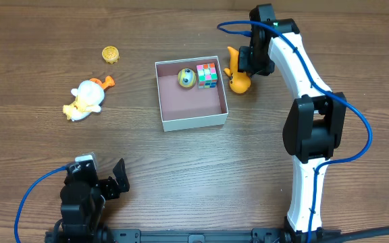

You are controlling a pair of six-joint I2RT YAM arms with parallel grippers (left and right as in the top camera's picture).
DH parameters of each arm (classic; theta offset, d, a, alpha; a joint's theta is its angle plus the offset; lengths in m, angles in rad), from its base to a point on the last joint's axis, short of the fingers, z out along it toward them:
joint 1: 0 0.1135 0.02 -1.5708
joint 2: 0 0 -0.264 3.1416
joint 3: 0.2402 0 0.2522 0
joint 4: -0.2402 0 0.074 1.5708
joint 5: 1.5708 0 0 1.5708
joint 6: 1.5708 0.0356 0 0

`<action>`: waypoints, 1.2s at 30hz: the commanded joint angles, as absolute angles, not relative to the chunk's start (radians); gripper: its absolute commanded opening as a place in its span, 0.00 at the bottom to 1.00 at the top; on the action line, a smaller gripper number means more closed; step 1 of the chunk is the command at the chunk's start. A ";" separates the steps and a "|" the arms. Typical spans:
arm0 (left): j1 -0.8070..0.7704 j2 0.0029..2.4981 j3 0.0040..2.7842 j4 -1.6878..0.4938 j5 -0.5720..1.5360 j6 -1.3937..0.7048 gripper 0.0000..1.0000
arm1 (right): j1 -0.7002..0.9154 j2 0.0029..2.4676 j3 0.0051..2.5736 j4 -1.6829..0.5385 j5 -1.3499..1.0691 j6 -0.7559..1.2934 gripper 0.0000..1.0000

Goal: Pack container
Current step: 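Move the right gripper out of the box toward the orange plush toy, then grasp the orange plush toy and carry it left over the box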

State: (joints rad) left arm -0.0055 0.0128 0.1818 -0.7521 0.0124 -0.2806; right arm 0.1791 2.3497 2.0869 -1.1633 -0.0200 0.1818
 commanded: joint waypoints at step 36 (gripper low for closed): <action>0.001 0.005 0.172 -0.750 0.019 -0.262 1.00 | 0.229 2.336 2.071 -1.048 -0.035 0.130 0.64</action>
